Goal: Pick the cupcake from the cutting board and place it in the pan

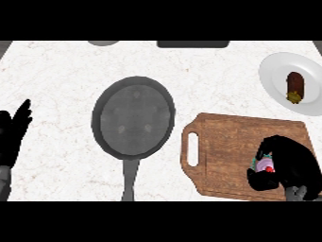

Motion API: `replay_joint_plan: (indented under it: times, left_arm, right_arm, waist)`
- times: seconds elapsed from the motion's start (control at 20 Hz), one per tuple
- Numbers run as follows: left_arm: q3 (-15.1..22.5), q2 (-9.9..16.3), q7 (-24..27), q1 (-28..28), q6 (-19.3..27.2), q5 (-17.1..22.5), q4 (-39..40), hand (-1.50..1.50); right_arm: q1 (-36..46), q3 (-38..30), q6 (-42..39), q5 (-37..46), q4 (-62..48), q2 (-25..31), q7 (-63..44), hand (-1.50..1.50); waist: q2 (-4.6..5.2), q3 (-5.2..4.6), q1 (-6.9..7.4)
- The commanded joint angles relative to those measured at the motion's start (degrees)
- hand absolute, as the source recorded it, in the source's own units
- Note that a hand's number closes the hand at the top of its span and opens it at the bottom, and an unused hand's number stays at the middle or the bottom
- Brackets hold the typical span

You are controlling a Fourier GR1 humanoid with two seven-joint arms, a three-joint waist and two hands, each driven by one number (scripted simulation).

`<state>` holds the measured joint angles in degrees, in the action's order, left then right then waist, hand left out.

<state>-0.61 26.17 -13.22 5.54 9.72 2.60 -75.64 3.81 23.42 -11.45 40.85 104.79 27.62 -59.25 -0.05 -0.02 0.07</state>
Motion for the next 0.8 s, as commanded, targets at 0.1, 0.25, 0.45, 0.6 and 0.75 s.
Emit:
replay_joint_plan:
  times: [0.1, 0.25, 0.45, 0.6, 0.75]
  left_arm:
    - [0.51, -0.8, -1.93, 3.84, -0.22, -0.35, 1.67, 0.0]
    - [1.63, -1.47, -0.98, 3.49, -0.23, -1.06, 1.1, 0.0]
    - [-0.51, 1.04, -1.9, 3.7, -1.77, -0.21, 0.8, 0.0]
    - [0.0, -0.7, -1.1, 3.16, -1.04, -0.31, 1.77, 0.0]
    - [-1.29, 1.13, 1.03, 2.54, -1.82, -0.47, 1.96, 0.0]
  right_arm:
    - [6.24, 4.1, -6.28, -3.5, -3.96, 8.07, 23.34, 1.5]
    - [10.53, 4.71, -9.19, -6.11, -3.71, 13.02, 37.06, 1.5]
    - [13.44, 0.12, -4.59, -7.37, -11.6, 15.37, 53.87, 1.5]
    - [17.22, -5.37, 3.49, -7.94, -10.31, 14.41, 61.18, 1.5]
    - [18.0, -9.19, 8.32, -12.44, -10.79, 10.68, 67.8, 1.5]
  waist:
    - [0.86, 0.17, 1.44]
    - [1.14, 0.27, 2.94]
    - [0.49, 0.18, 1.37]
    - [0.45, 0.22, 1.07]
    - [0.43, 0.2, 1.06]
